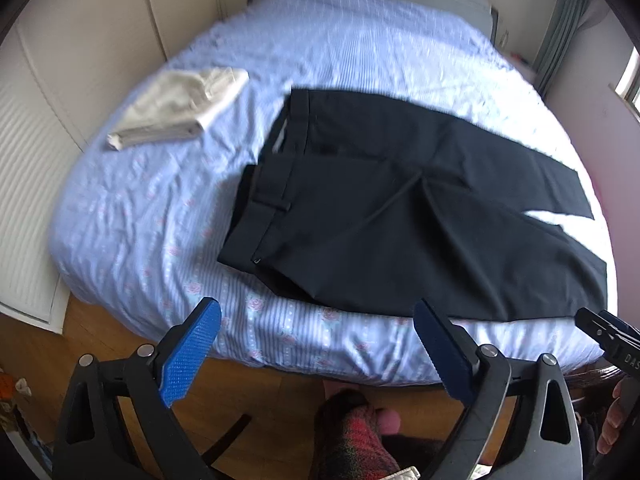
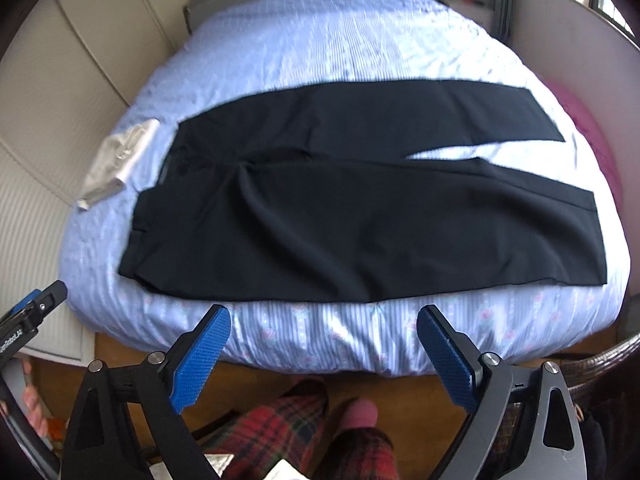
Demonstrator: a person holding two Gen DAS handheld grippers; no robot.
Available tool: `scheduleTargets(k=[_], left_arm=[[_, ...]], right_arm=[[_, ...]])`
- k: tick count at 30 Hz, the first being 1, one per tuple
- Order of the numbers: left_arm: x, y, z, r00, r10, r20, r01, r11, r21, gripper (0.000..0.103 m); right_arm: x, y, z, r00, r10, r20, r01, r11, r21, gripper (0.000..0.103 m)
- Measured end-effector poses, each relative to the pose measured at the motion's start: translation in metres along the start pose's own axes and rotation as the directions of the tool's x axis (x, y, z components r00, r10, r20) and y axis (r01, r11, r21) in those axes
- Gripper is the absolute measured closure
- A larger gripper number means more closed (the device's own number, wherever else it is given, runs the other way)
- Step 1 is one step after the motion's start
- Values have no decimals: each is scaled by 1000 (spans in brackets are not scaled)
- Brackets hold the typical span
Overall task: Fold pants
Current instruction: 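Lower both grippers onto the black trousers' waistband and close them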
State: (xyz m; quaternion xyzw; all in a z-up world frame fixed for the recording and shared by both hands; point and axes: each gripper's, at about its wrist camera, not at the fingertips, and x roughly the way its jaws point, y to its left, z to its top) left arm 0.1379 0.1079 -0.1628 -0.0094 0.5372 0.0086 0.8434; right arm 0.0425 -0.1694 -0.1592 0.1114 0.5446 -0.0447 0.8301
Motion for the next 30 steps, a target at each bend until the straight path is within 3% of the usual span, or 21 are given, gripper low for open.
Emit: scheduleTargets(k=[6,15,22,30], left_arm=[[74,9,10,997,-7,-80,11,999,52,8],[148,24,6,979,-47,-198,41,999,-31,9],[184,24,8,970,-65,-234,56,997,-48,10],[211,36,18,951,-172,-256,127,975,-181,13]], right_arm=[[72,0,0,996,-13,-84,19,997,75,12],[156,-16,-17,982,49,-182,-8,975,222,17],[190,-34,-29,981,84,-177,-23,947,321,19],[217,-55,-24,985,98,-144,-28,904,427,25]])
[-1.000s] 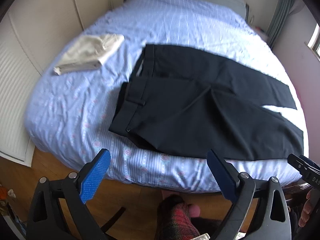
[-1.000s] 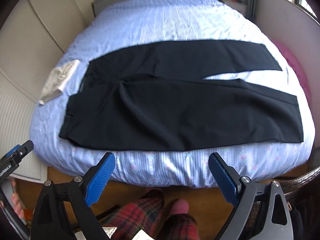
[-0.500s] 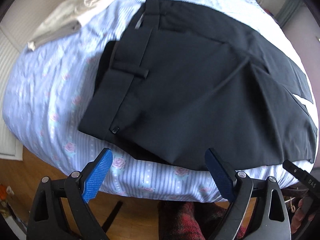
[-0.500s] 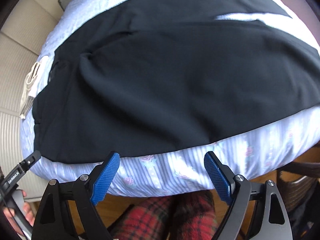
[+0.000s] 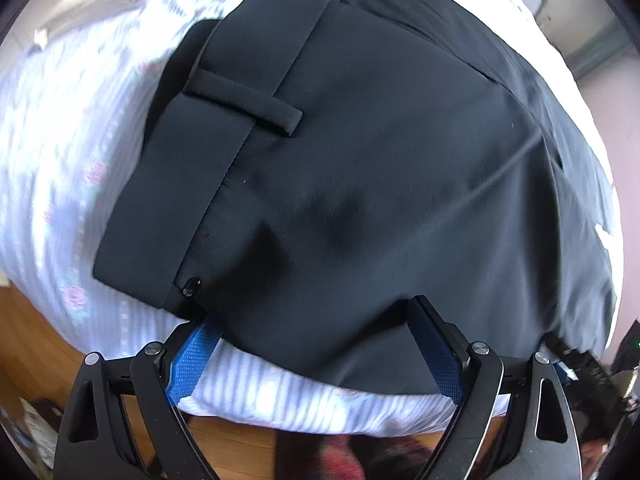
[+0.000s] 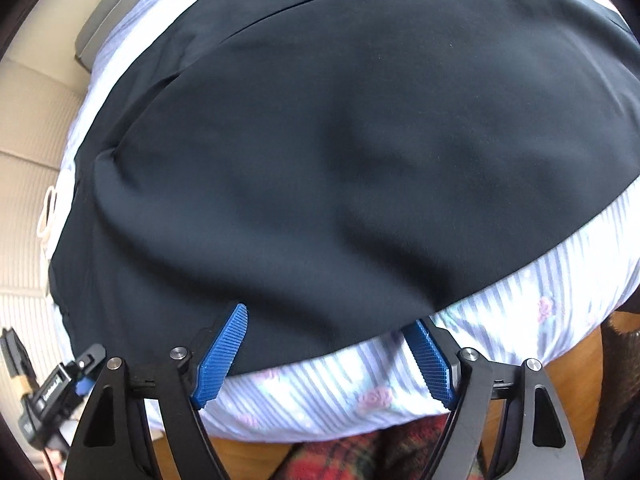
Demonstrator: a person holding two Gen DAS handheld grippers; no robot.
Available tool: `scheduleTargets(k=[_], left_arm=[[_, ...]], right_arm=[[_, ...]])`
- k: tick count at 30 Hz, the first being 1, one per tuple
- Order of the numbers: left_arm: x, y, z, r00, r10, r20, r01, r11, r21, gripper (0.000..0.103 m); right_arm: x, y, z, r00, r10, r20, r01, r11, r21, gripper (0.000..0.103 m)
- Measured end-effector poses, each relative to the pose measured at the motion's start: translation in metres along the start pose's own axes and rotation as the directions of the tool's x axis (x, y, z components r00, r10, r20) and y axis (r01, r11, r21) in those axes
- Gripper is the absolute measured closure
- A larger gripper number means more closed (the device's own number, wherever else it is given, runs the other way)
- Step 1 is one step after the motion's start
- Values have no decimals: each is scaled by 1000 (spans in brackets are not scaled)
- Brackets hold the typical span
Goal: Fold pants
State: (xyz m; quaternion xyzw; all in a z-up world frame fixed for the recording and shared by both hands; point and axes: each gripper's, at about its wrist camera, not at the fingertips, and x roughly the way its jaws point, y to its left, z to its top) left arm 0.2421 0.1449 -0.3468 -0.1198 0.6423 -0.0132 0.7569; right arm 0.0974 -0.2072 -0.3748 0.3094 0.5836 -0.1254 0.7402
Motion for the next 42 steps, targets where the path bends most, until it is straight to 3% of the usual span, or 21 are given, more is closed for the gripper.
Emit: scheduleTargets(k=[3,8,10,14,19,23,26,33,42], left_arm=[[7,1,8,998,-50,-30,49,998,-31,37],[-12,-8,8,999,-30,-27,29,999,-17,86],[-24,-13,7,999,-49,-25,48,999,-13,92],[-57,-29,13,998,-55,8,55,998,5,95],[-113,-50,26,994,-21,110,14,998,64,95],[-159,-58,46,978,1,209,-23,994,105,95],[-181,-66,81,961,5,277,-41,991,125,96],[-174,-92,174,941,25,337,-88,981,173,96],[-86,-114,312,978,64,197,-97,982,161,96]], right_arm=[[4,5,6,999,-36,8,36,999,-8,34],[-6,15,19,998,-67,23,68,997,-43,78],[-16,21,26,997,-71,36,74,995,-73,85],[-52,40,41,993,-64,100,79,986,-149,89],[-107,58,68,986,-26,167,59,979,-196,89],[-155,71,81,978,21,210,29,972,-235,90],[-173,89,101,971,53,234,13,962,-274,90],[-166,135,164,963,53,265,39,943,-330,90],[-95,182,274,982,-38,185,100,935,-341,90]])
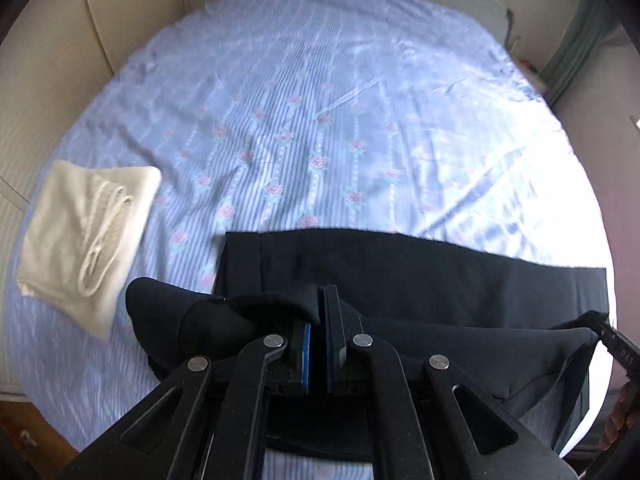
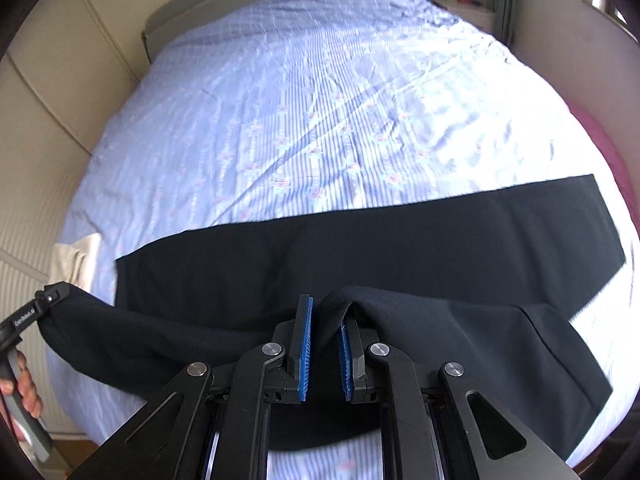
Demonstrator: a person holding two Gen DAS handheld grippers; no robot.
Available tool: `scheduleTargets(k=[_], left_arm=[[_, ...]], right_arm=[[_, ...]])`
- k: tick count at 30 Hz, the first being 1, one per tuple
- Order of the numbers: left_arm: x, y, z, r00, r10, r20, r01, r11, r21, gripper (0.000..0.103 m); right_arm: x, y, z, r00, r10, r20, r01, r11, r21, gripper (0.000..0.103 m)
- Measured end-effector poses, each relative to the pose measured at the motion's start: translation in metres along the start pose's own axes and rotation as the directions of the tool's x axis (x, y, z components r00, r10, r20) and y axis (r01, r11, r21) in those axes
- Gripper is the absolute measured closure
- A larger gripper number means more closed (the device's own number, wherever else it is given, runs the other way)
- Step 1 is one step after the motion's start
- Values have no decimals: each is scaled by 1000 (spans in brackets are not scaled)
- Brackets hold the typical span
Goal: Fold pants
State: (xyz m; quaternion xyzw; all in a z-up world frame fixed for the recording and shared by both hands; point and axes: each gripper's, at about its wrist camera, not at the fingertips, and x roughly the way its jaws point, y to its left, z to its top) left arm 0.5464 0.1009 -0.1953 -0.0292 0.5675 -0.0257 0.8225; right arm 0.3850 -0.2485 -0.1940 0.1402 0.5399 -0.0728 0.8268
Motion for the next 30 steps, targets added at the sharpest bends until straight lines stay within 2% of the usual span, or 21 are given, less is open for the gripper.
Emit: scheduleTargets(k=[5,10,12,14,16,17,20,23,25,27,29,30], left_arm=[[59,10,32,992,3,-124,-7,1000,-28,94],[96,18,38,981,-8,-196,2,1000,-27,91],[97,19,39,978,-25,-208,17,999,-41,77],[86,22,41,981,-54,-184,40,996,-78,34],[71,25,43,984,-87,-154,72,992,-101,21],[60,25,42,985,-103,-138,90,991,-98,21],[32,18,35,987,-119,-105,115,992,-45,21],[1,-1,16,987,-151,-51,155,984,93,21],[-20,-21,-7,983,-183,-8,181,961,208,21],[-34,-48,-37,975,-224,4,211,926,314,21],[-40,-71,-62,966,-260,-15,247,897,367,21],[-43,-88,-80,955,-294,-41,287,878,383,21]], right_arm=[[67,10,42,994,-26,-103,26,1000,-7,90],[120,24,60,981,-58,-183,53,998,-33,89],[128,30,60,978,-72,-198,66,997,-40,86],[130,35,60,978,-57,-202,51,998,-35,66],[121,39,58,982,4,-187,-4,1000,-2,49],[112,43,56,984,41,-173,-39,999,12,46],[81,52,47,987,94,-130,-93,996,15,46],[40,45,28,989,125,-74,-122,992,44,46],[11,32,8,993,111,-43,-108,992,60,45],[-12,13,-15,997,69,-28,-67,995,77,44],[-28,-11,-40,999,17,-30,-14,995,102,44],[-35,-24,-53,999,-8,-37,13,992,123,44]])
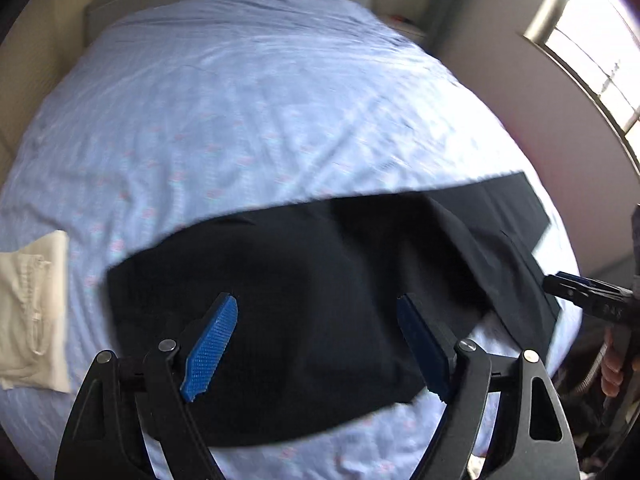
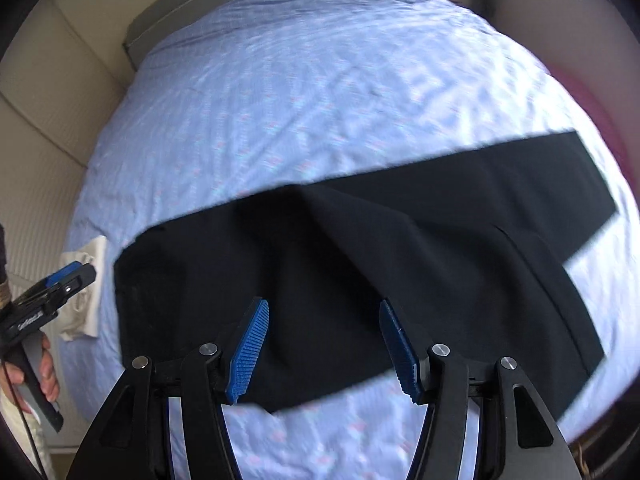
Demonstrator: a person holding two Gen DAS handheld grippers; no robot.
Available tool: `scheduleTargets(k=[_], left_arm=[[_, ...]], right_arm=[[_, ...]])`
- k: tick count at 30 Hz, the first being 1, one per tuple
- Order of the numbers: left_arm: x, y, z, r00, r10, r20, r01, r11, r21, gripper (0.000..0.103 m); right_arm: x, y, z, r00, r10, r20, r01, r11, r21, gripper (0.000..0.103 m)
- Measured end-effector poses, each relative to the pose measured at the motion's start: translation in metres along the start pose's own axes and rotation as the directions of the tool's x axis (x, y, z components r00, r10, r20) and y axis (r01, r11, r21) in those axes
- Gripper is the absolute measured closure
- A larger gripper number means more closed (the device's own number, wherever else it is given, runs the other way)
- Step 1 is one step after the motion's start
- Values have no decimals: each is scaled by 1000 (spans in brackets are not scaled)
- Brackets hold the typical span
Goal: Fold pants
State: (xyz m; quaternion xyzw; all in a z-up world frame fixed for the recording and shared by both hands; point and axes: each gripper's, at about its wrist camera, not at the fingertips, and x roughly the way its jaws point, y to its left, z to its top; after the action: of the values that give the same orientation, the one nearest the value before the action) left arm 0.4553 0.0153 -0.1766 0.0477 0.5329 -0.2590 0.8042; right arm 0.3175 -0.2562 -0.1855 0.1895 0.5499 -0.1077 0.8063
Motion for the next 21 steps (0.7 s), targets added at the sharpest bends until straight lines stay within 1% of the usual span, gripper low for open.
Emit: scheduleTargets(k=[2,5,8,11,12,16,19,21], left_arm=[[9,-36,-15,997,-70,-37,71,997,19,21],[23,-89,-31,987,-139,-85,142,989,41,21],[44,-135,-43,975,-183,-125,189,981,37,21],[66,-174,-49,970,-174,-170,182,983,36,24],[78,-184,-48,963,-187,-192,195,981,19,24],[123,-215,-49,944,-196,-267,188,981,-53,26],[155,-232,-47,931,-179,-318,159,983,-86,32],[175,-240,-44,928,-156,-338,131,987,-96,37]], right_arm=[[-13,-37,-25,999,-46,-15,47,997,60,44],[-34,-92,-63,995,-97,-34,102,980,170,44],[-48,-145,-99,992,-122,-37,128,952,277,44],[-53,-193,-132,989,-132,-60,145,923,357,44],[-52,-208,-144,989,-126,-73,145,911,386,44],[-29,-255,-182,991,-68,-115,117,860,496,44],[-7,-279,-204,987,-27,-161,109,842,528,44],[10,-291,-213,982,31,-186,78,832,550,44]])
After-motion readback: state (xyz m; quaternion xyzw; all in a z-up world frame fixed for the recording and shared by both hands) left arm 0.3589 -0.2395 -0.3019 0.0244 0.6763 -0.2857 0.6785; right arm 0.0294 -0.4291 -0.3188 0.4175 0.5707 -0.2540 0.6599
